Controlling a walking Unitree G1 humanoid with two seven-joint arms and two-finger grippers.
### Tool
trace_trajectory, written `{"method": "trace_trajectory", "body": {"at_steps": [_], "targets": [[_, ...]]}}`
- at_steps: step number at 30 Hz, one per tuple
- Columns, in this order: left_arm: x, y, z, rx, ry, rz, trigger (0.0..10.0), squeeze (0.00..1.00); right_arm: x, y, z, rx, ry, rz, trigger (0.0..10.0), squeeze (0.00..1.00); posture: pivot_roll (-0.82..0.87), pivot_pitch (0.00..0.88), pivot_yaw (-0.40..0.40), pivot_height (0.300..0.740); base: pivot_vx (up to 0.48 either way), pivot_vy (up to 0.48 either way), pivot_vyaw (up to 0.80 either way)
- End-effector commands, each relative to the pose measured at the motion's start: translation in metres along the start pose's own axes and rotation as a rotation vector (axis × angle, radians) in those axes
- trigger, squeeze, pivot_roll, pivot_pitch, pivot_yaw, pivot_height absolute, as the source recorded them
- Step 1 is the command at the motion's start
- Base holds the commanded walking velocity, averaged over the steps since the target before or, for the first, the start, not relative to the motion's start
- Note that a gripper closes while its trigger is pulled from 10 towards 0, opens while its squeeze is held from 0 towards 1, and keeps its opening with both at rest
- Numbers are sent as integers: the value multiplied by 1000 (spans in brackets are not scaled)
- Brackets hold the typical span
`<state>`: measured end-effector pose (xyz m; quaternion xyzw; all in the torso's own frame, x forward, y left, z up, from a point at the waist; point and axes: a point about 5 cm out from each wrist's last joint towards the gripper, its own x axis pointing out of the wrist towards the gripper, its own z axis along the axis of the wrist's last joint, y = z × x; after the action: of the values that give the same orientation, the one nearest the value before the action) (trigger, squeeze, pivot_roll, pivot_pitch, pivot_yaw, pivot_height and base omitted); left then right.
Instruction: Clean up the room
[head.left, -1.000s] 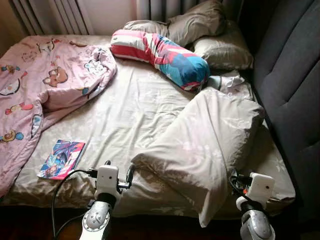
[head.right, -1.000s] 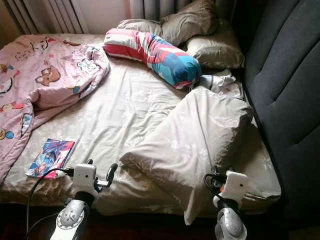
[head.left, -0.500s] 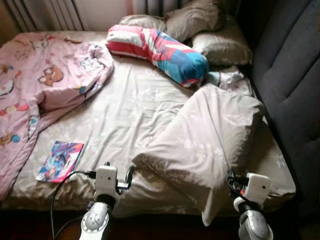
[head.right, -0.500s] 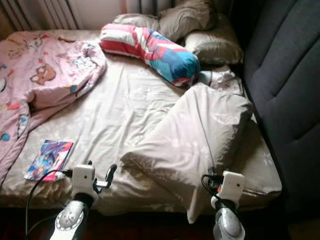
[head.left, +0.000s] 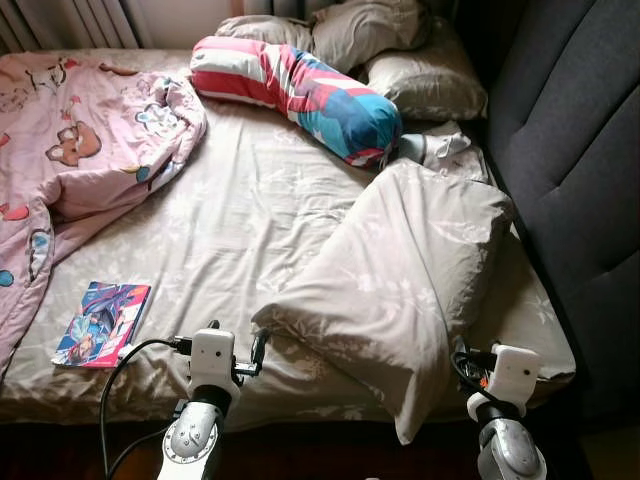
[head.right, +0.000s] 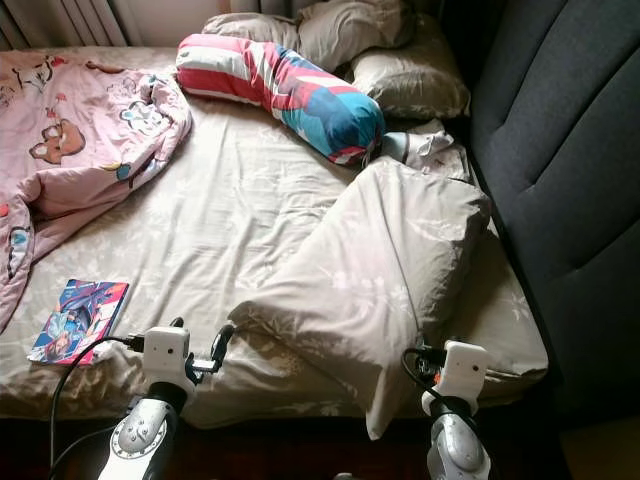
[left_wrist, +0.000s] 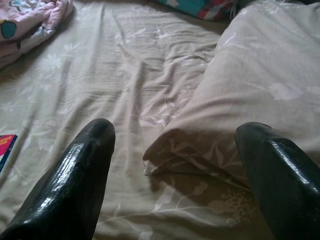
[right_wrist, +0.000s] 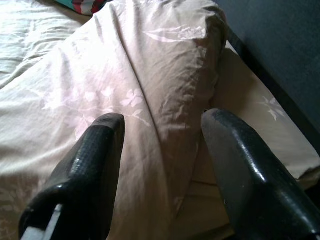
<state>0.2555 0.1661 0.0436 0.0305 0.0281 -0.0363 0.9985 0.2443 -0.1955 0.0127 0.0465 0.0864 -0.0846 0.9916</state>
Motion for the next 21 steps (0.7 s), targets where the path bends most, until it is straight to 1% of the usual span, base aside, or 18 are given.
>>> {"method": "trace_trajectory", "body": {"at_steps": [1,5,8,21], "targets": [[-5,0,-5,-8,22,8,10000,0,-2,-2,-1,4,7,-6,10000,0,-97,203,-48,740,251,0,0],[-5,0,-5,-8,25,9,10000,0,-1,-2,-2,8,19,-7,10000,0,-97,203,-48,740,283,0,0],[-6,0,-5,-8,27,11,10000,0,-2,-2,-2,14,15,-8,10000,0,-98,206,-48,740,304,0,-669],[-5,0,-5,-3,28,13,10000,0,0,2,0,5,5,6,10000,0,-97,208,-48,740,302,0,0]]}}
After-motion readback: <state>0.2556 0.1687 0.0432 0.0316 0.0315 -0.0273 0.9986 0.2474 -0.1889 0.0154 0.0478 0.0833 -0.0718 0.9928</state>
